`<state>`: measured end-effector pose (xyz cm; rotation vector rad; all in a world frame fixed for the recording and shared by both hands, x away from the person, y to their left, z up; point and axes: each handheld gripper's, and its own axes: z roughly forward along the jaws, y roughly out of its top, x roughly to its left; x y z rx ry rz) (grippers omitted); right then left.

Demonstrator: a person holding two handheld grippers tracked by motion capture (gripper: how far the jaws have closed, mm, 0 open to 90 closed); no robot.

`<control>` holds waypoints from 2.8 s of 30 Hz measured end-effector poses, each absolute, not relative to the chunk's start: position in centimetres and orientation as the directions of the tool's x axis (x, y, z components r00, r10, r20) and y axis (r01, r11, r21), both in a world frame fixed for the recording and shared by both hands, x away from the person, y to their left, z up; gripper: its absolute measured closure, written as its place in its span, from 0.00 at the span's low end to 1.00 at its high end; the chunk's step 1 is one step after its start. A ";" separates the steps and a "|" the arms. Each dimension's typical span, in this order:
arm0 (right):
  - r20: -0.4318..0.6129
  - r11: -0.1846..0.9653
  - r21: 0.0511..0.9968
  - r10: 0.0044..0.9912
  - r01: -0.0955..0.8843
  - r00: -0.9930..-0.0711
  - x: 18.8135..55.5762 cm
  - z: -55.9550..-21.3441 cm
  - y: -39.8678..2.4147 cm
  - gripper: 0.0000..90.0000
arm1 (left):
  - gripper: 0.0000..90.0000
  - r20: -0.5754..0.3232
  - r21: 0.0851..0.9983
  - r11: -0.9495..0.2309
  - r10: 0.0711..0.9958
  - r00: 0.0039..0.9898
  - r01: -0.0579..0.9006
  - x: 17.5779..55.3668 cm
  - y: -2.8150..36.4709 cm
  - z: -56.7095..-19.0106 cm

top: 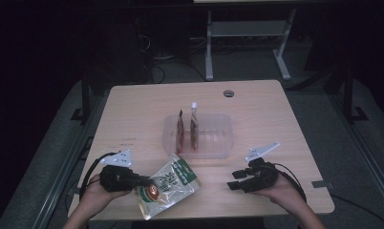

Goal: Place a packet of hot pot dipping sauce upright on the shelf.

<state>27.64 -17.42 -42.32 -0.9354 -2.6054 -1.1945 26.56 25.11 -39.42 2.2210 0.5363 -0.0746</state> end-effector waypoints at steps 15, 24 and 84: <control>0.419 0.482 0.669 0.383 0.565 -0.823 27.7 -42.0 -16.7 0.52 | 1.00 -0.191 0.750 -0.620 0.129 0.973 0.229 27.3 17.6 -39.7; 0.458 0.484 0.677 0.312 0.554 -0.832 27.6 -42.1 -16.5 0.52 | 1.00 -0.157 0.759 -0.628 0.077 0.985 0.170 27.3 15.4 -39.6; 0.464 0.295 0.826 0.127 0.480 -0.876 27.6 -38.8 -15.5 1.00 | 0.40 -0.094 0.782 -0.571 0.288 0.953 0.249 28.9 18.6 -40.0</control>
